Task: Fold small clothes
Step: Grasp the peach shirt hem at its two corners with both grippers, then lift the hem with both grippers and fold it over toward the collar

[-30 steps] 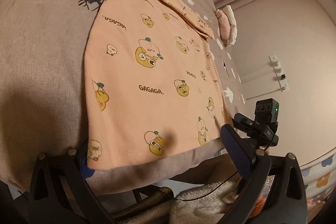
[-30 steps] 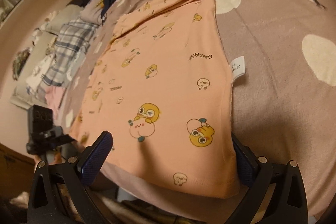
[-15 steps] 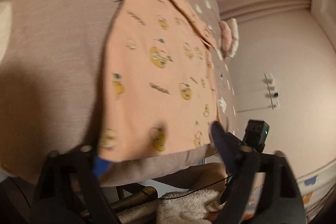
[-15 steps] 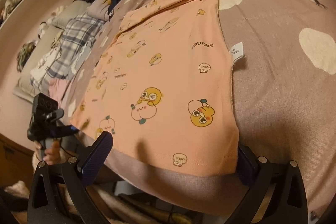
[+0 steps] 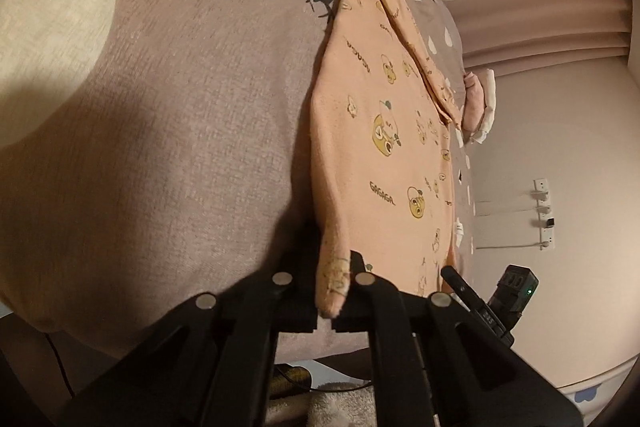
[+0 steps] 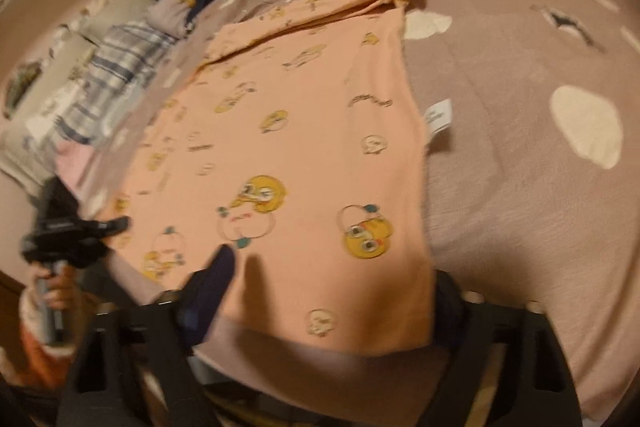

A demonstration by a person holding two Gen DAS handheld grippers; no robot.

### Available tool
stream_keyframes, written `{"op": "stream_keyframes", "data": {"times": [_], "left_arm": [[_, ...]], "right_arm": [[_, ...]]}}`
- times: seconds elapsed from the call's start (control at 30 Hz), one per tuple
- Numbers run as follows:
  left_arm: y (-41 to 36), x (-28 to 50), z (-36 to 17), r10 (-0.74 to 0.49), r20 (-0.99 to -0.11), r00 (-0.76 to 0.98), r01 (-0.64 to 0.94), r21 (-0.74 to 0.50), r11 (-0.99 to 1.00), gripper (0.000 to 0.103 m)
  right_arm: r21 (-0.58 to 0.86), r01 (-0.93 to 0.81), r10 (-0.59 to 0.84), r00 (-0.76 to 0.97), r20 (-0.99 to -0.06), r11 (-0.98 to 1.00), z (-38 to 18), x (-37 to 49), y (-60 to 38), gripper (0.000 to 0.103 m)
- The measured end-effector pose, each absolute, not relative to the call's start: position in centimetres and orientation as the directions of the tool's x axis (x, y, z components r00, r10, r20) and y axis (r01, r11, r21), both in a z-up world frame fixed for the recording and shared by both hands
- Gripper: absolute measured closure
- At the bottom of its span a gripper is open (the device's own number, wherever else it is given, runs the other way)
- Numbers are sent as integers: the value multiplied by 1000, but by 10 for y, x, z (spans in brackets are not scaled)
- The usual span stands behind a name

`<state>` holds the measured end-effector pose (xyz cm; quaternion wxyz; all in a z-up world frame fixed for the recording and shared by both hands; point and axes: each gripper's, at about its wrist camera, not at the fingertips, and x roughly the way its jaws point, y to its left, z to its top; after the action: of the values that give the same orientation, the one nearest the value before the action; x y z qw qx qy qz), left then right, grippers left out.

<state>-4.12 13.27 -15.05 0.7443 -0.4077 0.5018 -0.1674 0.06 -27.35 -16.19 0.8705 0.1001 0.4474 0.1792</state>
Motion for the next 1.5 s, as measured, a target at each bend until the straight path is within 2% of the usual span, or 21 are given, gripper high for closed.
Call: {"op": "stream_keyframes", "data": {"times": [0.03,0.1,0.17,0.27,0.4,0.63,1.13,1.3,1.43,1.5], "left_arm": [[132,-41,-150,-652,-617,441,-152,-767,623,96],[122,-40,-143,-615,-650,446,-94,-717,690,96],[114,-41,-137,-566,-685,459,-57,-659,750,96],[111,-45,-136,-529,-703,475,-38,-617,786,96],[120,-45,-142,-551,-686,475,-62,-650,757,96],[106,-38,-126,-534,-694,482,-32,-624,781,98],[113,-27,-92,-616,-563,552,-2,-739,674,98],[107,-13,-81,-618,-561,551,12,-735,678,99],[106,-3,-66,-609,-554,567,33,-724,689,99],[107,5,-57,-615,-538,577,46,-730,682,99]], "right_arm": [[335,-191,384,547,-744,923,-162,2,-280,47],[359,-128,367,555,-747,925,-165,3,-295,83],[436,-79,402,559,-725,897,-169,4,-311,93],[447,-101,421,563,-711,889,-171,2,-315,95],[390,-121,382,589,-712,913,-167,-4,-306,97],[540,-147,512,590,-624,828,-163,-2,-316,97],[660,-244,637,620,-458,711,-143,-2,-319,97],[661,-265,648,623,-439,702,-135,9,-311,97],[636,-246,617,635,-465,732,-122,19,-310,97],[645,-269,634,637,-438,716,-116,22,-310,97]]}}
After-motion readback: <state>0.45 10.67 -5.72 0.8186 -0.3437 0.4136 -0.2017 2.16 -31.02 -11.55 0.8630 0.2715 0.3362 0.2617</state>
